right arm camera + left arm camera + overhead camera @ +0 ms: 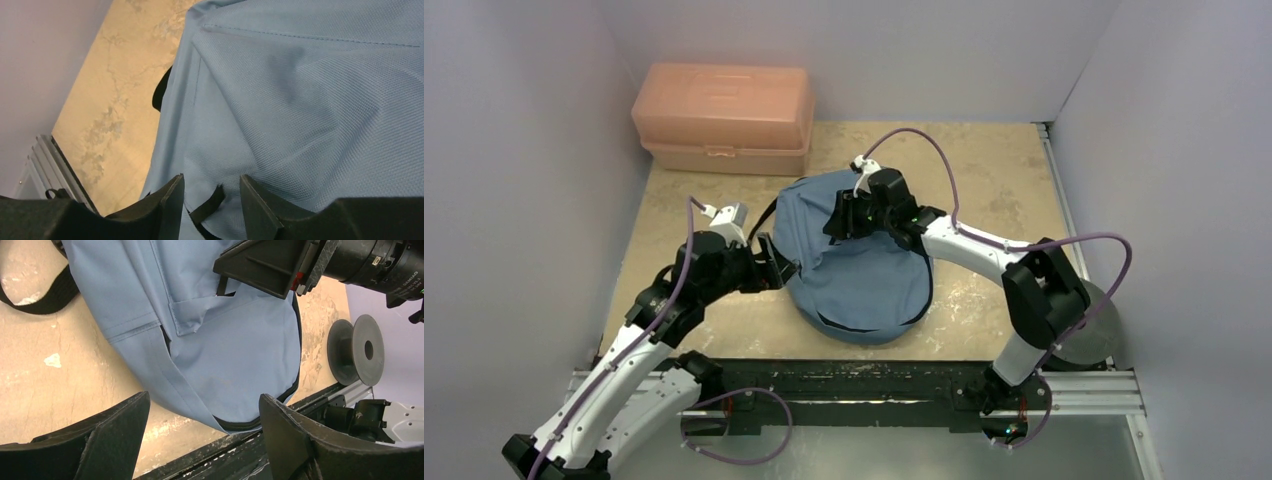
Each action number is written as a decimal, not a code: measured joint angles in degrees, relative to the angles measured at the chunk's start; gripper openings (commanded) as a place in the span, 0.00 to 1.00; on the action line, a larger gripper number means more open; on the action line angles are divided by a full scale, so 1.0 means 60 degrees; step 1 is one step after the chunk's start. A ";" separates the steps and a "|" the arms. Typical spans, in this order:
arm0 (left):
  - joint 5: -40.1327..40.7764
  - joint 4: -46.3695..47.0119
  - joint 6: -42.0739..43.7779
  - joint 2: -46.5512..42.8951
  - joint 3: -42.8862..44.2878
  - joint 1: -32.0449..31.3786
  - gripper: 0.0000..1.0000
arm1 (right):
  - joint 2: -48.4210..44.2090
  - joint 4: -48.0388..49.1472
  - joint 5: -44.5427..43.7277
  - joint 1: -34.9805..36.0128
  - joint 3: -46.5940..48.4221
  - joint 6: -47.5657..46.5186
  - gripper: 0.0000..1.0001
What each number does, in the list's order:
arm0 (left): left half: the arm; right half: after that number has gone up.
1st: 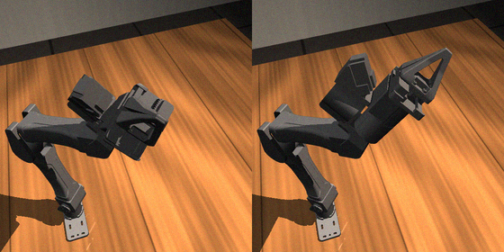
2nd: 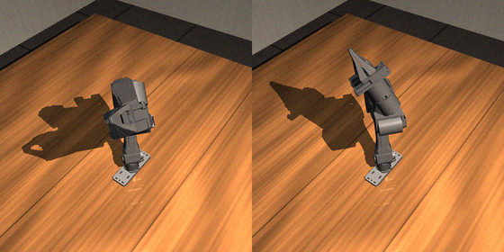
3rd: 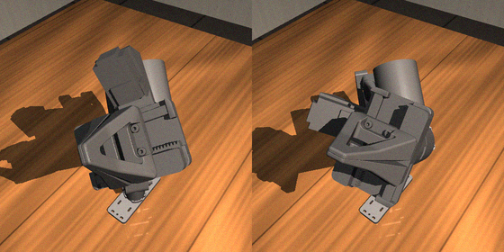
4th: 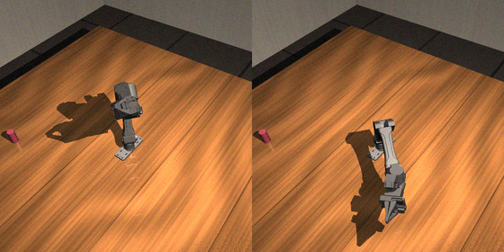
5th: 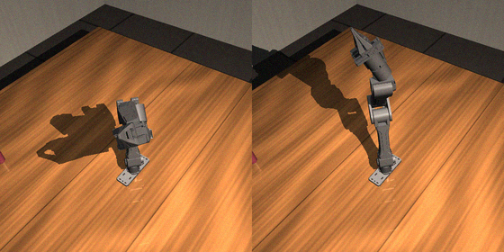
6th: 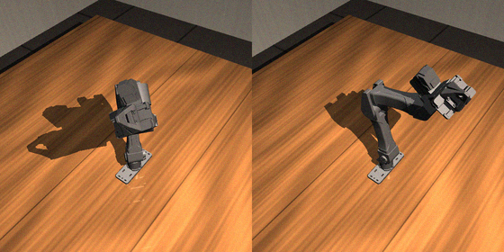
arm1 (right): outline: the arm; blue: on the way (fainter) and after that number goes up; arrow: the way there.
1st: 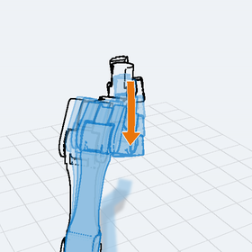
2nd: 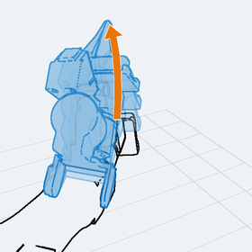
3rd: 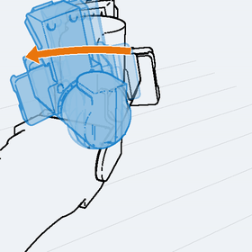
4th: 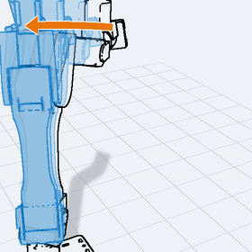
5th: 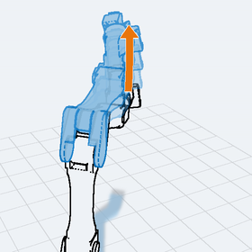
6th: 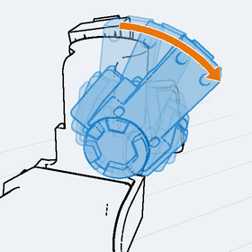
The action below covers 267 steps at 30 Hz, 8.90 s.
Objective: Pack the student bag
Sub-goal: Zip the student bag at the center of the board, then adjust the student bag at the center of the board, then reset both arms
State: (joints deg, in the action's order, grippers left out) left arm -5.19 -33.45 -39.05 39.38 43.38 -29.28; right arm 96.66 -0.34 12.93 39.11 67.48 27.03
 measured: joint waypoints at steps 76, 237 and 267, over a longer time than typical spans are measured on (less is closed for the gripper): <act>0.1246 0.6819 0.2175 0.5257 -0.1647 -0.0965 0.00 | -0.3643 -0.0528 -0.0011 -0.5027 -0.3515 0.0248 0.68; -0.2091 0.1545 0.1155 0.4896 0.4401 0.0357 0.61 | -0.0313 -0.0794 0.3581 -0.1996 0.1821 0.1166 0.83; -0.0076 -0.0718 0.1370 0.1432 0.3577 0.1949 0.77 | -0.2371 -0.3832 0.1927 -0.3952 0.1734 0.0084 0.99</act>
State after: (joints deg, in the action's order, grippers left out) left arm -5.65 -37.76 -30.83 47.97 64.84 -17.58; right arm 82.43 -23.33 24.49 15.40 77.89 27.53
